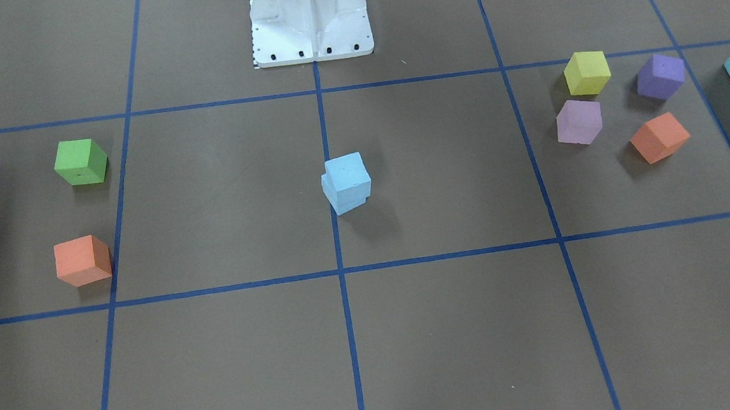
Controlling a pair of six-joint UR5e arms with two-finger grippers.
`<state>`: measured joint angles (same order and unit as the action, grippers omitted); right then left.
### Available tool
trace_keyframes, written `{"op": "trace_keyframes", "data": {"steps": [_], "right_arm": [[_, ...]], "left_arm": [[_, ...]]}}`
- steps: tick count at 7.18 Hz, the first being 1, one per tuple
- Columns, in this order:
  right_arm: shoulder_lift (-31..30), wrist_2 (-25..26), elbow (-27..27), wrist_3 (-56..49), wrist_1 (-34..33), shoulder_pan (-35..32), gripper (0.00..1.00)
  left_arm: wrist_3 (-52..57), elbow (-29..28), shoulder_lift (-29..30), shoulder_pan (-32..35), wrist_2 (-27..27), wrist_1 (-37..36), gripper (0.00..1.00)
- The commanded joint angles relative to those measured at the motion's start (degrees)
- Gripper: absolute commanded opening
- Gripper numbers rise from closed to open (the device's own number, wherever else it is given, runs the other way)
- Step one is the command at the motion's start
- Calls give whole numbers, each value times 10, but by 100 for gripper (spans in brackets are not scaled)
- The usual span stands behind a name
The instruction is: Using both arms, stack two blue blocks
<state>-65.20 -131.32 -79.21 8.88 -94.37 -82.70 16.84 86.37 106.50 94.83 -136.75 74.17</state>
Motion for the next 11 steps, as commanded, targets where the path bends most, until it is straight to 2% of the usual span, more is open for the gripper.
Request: {"op": "trace_keyframes", "data": {"steps": [1,3,6,8,11], "right_arm": [[-13,5,2,0,20,0,100],[-28,7,-2,2,20,0,100],[-46,7,-14,3,21,-1,100],[-116,7,-85,5,20,-1,100],[-122,7,-81,4,20,-1,100]], "left_arm": [[-10,-29,-23,4,-1,66,98],[-27,-30,-50,4,-2,105,98],[-29,-29,-51,4,-2,106,98],[-36,-28,-53,4,-2,106,98],[-34,-28,-57,4,-2,106,98]]}}
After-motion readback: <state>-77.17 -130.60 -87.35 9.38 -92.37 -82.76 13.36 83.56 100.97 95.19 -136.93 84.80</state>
